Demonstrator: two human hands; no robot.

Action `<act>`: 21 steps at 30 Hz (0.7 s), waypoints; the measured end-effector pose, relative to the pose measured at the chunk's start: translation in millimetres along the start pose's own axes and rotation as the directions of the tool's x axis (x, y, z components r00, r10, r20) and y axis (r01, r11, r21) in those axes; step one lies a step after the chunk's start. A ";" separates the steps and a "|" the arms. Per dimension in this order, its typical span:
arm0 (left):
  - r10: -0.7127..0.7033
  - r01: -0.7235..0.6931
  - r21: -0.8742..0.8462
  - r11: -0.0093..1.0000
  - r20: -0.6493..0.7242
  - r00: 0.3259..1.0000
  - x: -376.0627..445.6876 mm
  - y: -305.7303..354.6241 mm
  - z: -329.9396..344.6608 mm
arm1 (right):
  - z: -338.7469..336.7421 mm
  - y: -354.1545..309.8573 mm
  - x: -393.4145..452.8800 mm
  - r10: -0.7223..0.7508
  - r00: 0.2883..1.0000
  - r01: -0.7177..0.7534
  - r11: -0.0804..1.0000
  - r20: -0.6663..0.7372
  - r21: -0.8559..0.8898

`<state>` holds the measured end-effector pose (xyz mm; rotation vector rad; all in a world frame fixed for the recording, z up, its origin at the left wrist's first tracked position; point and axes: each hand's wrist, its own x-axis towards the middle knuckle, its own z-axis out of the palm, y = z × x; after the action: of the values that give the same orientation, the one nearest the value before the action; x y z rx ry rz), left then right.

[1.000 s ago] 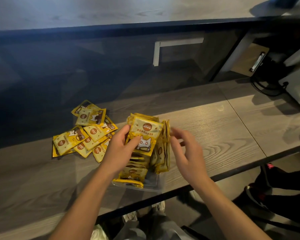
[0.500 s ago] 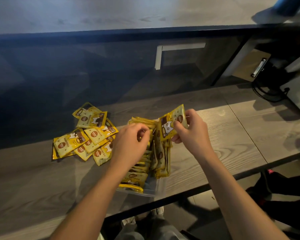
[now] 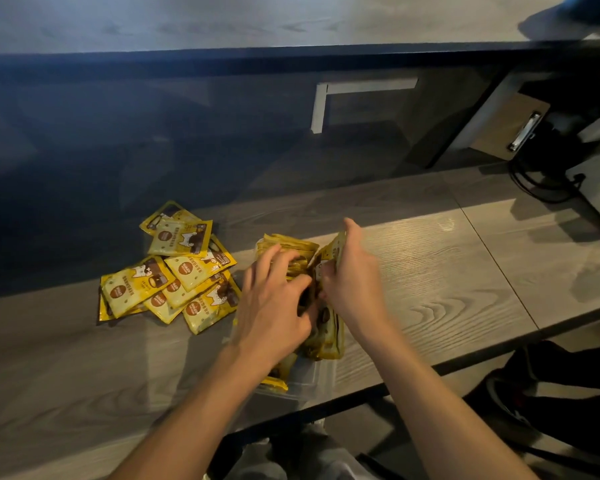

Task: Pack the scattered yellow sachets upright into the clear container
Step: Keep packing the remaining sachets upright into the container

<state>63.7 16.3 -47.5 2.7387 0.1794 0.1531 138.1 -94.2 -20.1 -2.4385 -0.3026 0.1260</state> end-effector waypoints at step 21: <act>0.037 -0.038 -0.093 0.995 -0.016 0.999 -2.4 -5.4 8.3 | 5.6 16.4 26.1 -0.139 0.962 0.232 0.868 0.235 -0.438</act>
<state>61.9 17.8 -57.5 2.6499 0.1214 0.1863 165.5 -96.7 -35.1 -2.8559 -0.7296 0.2328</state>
